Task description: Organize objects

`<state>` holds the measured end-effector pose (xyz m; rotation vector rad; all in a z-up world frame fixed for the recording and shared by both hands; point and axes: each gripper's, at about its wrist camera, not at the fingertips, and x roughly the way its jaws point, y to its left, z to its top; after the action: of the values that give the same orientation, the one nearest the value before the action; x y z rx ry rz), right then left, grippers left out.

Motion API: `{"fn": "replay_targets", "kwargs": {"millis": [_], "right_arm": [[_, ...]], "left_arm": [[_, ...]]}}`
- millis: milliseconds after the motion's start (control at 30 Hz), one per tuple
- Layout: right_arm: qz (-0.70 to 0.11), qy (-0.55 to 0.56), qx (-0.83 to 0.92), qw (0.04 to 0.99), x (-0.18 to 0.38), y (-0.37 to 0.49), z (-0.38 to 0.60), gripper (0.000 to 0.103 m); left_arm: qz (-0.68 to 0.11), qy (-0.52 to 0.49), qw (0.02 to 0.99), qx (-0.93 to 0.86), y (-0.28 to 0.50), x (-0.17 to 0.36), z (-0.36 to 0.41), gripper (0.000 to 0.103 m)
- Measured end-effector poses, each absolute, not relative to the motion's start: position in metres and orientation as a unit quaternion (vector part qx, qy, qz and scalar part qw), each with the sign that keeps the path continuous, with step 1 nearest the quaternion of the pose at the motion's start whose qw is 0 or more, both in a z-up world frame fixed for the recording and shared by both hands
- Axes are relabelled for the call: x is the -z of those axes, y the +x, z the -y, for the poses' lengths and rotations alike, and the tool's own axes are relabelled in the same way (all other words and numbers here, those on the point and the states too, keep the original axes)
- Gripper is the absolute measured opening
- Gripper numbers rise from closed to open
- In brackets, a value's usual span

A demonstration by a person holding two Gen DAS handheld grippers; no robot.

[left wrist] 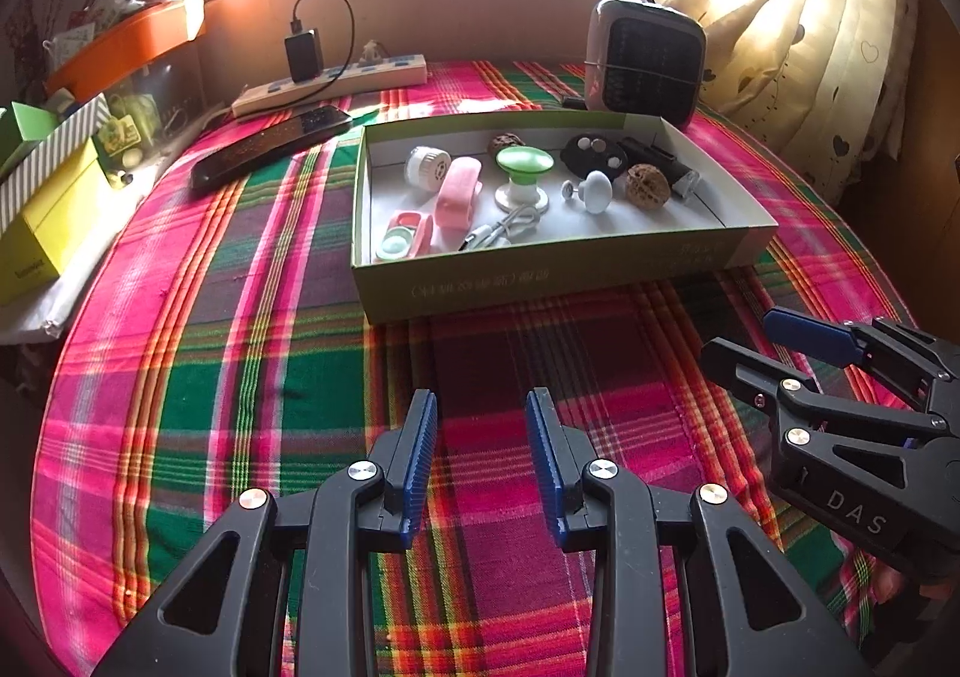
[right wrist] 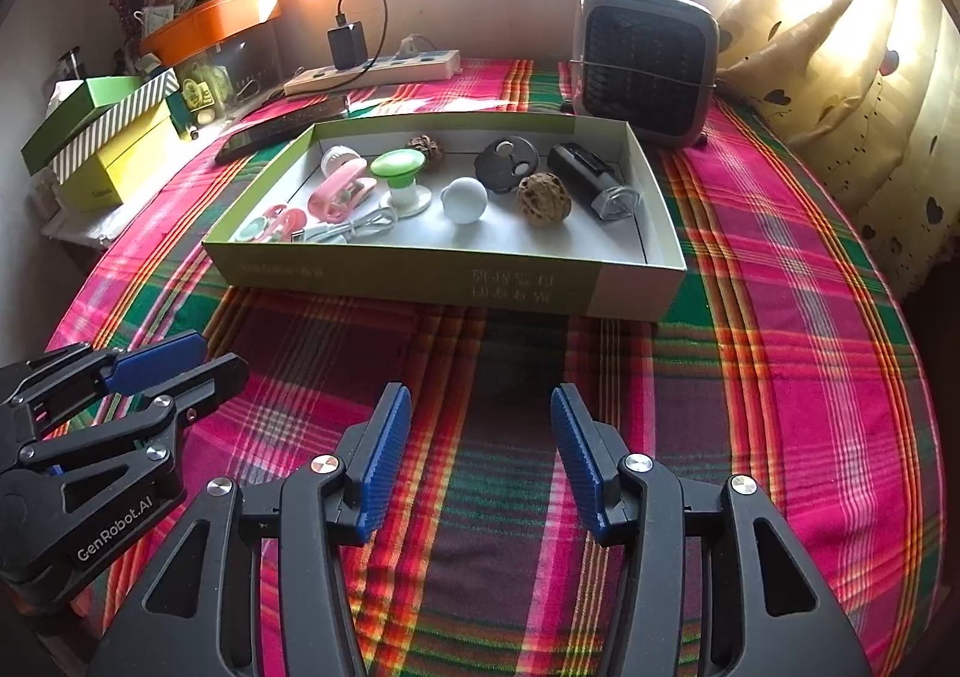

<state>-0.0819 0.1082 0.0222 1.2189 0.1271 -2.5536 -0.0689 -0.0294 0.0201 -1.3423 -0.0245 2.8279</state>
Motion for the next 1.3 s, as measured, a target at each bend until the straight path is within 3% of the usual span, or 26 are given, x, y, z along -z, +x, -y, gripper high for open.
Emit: {"fn": "replay_targets", "kwargs": {"millis": [500,633,900,1067,1300], "right_arm": [[-0.044,0.43,0.891,0.139,-0.014,-0.063,-0.117,0.051],[-0.038,0.431,0.891,0.141,-0.014,-0.061,-0.118,0.055],[-0.051,0.428,0.893,0.131,-0.012,-0.058,-0.114,0.056],[-0.052,0.433,0.893,0.112,-0.011,-0.058,-0.116,0.069],[-0.052,0.433,0.893,0.112,-0.01,-0.058,-0.118,0.07]], "left_arm": [[0.006,-0.428,-0.009,-0.904,-0.051,-0.012,0.022,0.029],[0.011,-0.427,-0.01,-0.904,-0.051,-0.012,0.024,0.03],[0.006,-0.422,-0.013,-0.906,-0.049,-0.011,0.019,0.036],[0.005,-0.423,-0.011,-0.906,-0.049,-0.011,0.017,0.04],[0.004,-0.423,-0.007,-0.906,-0.049,-0.011,0.015,0.045]]}}
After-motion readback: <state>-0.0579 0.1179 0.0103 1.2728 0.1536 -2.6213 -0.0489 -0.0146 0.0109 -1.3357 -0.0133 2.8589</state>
